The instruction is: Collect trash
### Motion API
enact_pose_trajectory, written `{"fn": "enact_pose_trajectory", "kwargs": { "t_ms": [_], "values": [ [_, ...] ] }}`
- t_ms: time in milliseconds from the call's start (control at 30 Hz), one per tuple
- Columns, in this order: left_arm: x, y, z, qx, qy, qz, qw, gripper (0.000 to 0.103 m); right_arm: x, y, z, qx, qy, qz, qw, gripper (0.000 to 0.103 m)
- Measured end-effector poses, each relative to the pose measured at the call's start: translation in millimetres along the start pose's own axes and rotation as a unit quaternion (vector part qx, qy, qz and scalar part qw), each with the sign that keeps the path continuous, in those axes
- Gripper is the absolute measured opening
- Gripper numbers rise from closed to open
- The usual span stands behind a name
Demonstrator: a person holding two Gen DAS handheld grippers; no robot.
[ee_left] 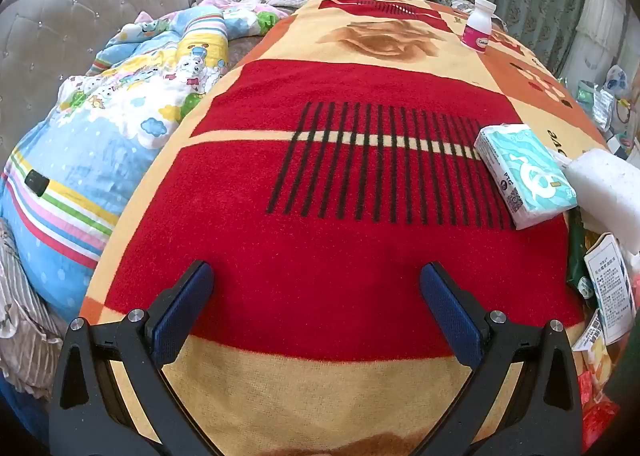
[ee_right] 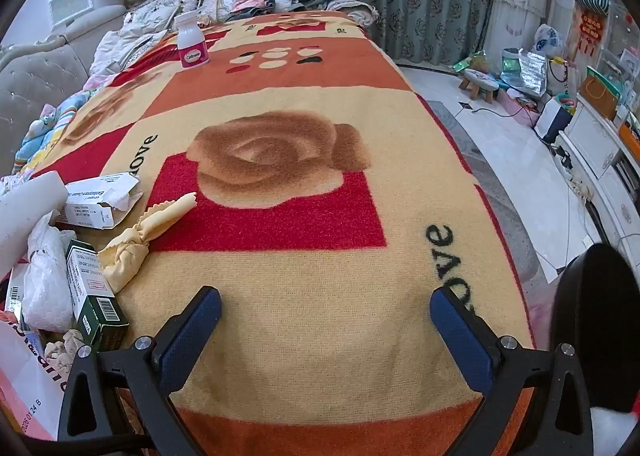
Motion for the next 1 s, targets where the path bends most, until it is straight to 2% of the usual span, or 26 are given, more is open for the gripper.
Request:
{"fn": "enact_pose_trajectory", "kwargs": {
  "t_ms": [400, 533, 733, 867, 1000],
  "values": [
    [-0.2, -4.1, -1.4, 0.01, 0.014, -0.01, 0.9998, 0.103, 0.1, 0.1, 0.1, 0.0, 0.0, 0.0, 1.0, 0.103],
    [-0.4, -2.9, -18.0, 0.016, 0.01, -0.004, 0.9998, 0.102, -0.1, 0.2, 0.0, 0.0, 0.0, 0.0, 1.0, 0.103],
    [-16.1, -1.6, -63.9, -0.026, 0.014, 0.018, 0.9994, 0.102, 3.6, -0.6, 0.9, 0.003, 0.001, 0.0, 1.0, 0.103],
    [-36.6, -1.0, -94.7, -0.05, -0.012, 0.022, 0.9984, 0.102, 4.7, -4.8, 3.3, 0.048, 0.036, -0.03, 0.998, 0.103],
    [-57.3, 3.9, -120.0, -0.072, -0.041, 0.023, 0.9963, 0.102, -4.0, -13.2, -22.8, 0.029, 0.03, 0.001, 0.999, 0.103]
  ]
}}
Point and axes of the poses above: each gripper's, at about its wrist camera, not at the fingertips, and z roughly the way its jaws point, x to its left, y to its top, the point moved 4 cm from there along z, roughly the way its jaws point, and after that the axes turned 9 degrees about -x, right-handed, at the moved point
